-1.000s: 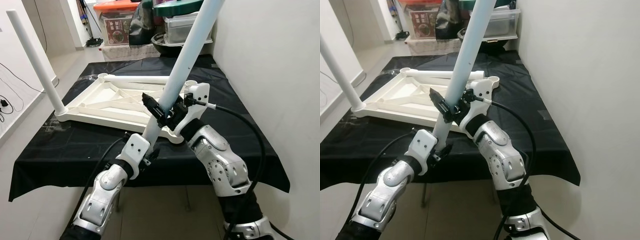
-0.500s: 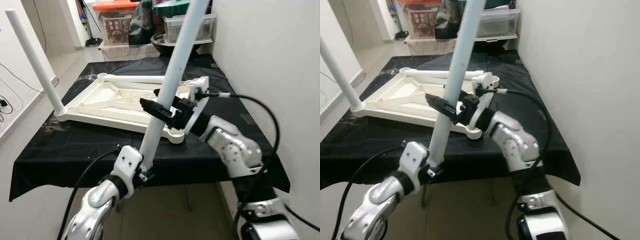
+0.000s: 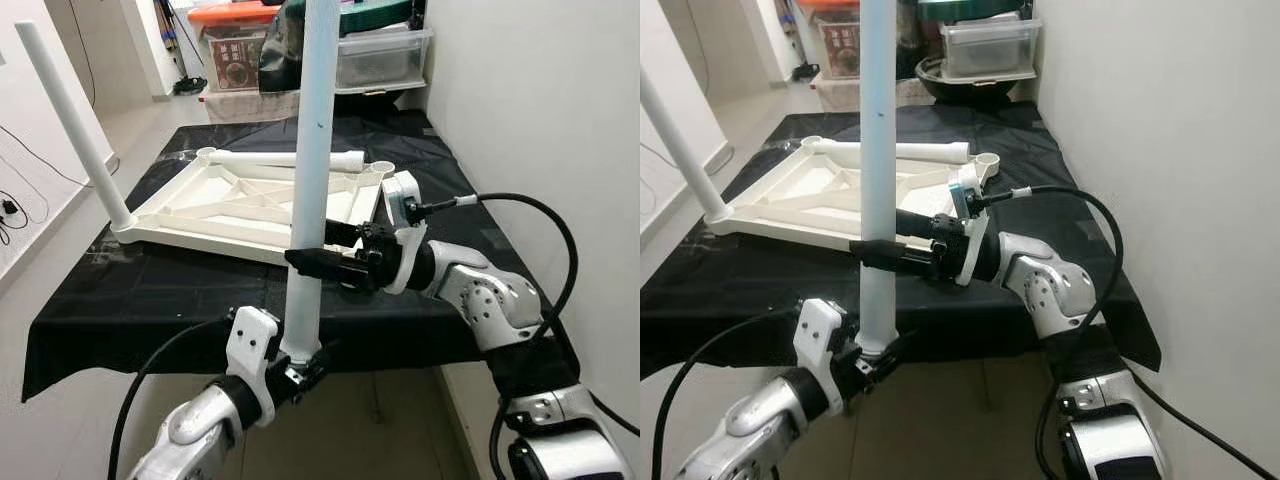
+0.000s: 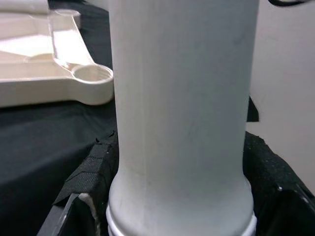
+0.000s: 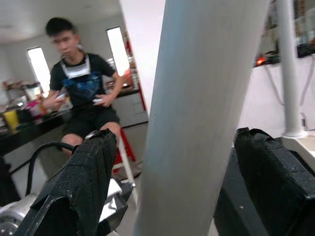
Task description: Building children table
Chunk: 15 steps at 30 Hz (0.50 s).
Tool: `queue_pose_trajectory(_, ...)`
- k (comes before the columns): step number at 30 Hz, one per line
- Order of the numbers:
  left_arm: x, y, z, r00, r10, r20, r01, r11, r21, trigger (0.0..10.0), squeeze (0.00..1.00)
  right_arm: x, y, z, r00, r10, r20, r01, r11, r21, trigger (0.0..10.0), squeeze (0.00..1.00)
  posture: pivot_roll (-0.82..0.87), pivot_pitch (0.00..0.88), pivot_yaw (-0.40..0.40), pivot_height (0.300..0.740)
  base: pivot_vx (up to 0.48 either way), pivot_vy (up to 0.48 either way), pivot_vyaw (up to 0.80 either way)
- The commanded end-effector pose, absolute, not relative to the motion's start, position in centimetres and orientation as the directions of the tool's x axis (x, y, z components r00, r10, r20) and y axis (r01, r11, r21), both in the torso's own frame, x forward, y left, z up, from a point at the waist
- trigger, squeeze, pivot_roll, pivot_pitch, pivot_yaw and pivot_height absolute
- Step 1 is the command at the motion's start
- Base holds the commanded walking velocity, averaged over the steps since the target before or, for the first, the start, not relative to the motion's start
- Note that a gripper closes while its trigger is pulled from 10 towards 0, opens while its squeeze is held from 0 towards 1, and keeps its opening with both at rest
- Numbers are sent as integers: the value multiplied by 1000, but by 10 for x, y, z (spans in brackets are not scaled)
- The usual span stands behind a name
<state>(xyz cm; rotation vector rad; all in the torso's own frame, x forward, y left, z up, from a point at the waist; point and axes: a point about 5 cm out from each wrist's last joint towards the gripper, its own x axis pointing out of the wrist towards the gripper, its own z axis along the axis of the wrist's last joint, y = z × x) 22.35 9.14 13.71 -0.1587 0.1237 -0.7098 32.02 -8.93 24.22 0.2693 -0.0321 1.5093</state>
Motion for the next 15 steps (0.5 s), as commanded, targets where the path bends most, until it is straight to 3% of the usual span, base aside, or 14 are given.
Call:
queue_pose_trajectory(1, 219, 90, 140, 739, -672, -52, 652, 732, -196, 10000, 0, 319, -84, 244, 18, 985, 170, -990, -6, 139, 10000, 0, -24, 33, 55, 740, 0, 0, 0)
queue_pose_trajectory(8, 214, 88, 140, 719, -691, -66, 664, 712, -227, 10000, 0, 311, -81, 240, -95, 987, 128, -982, -114, 149, 10000, 0, -24, 35, 54, 740, 0, 0, 0)
queue_pose_trajectory(15, 211, 86, 138, 704, -706, -79, 675, 699, -238, 10000, 0, 309, -76, 234, -127, 987, 102, -976, -143, 165, 10000, 0, -24, 35, 54, 740, 0, 0, 0)
